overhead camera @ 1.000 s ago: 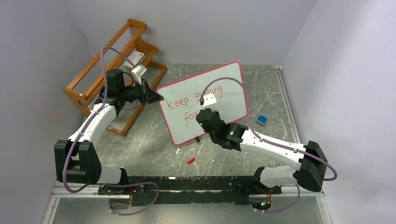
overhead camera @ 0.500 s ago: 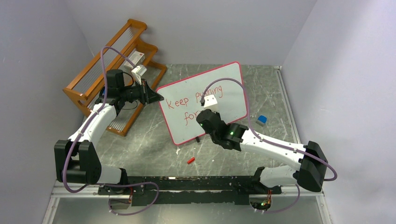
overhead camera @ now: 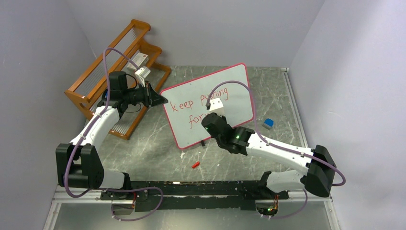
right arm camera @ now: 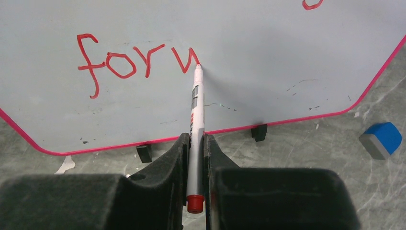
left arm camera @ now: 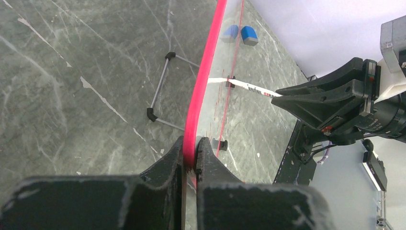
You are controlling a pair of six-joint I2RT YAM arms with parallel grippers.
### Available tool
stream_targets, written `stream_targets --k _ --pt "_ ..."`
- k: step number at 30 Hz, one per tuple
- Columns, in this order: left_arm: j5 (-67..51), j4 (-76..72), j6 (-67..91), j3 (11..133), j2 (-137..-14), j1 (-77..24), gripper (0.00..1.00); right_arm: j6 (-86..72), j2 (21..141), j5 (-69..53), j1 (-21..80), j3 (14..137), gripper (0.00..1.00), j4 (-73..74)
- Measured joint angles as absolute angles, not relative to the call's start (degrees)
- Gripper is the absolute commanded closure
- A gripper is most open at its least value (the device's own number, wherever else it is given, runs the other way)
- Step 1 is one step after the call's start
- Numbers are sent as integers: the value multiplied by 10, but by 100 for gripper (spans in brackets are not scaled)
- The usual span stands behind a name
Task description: Write a sentence on the whiteboard
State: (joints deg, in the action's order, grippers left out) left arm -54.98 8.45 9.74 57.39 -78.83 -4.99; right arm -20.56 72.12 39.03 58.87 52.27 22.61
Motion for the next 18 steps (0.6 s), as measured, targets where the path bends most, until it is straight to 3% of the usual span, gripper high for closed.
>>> stream_targets --k 18 --pt "-548 84 97 574 -789 -50 95 -205 721 384 585 523 100 227"
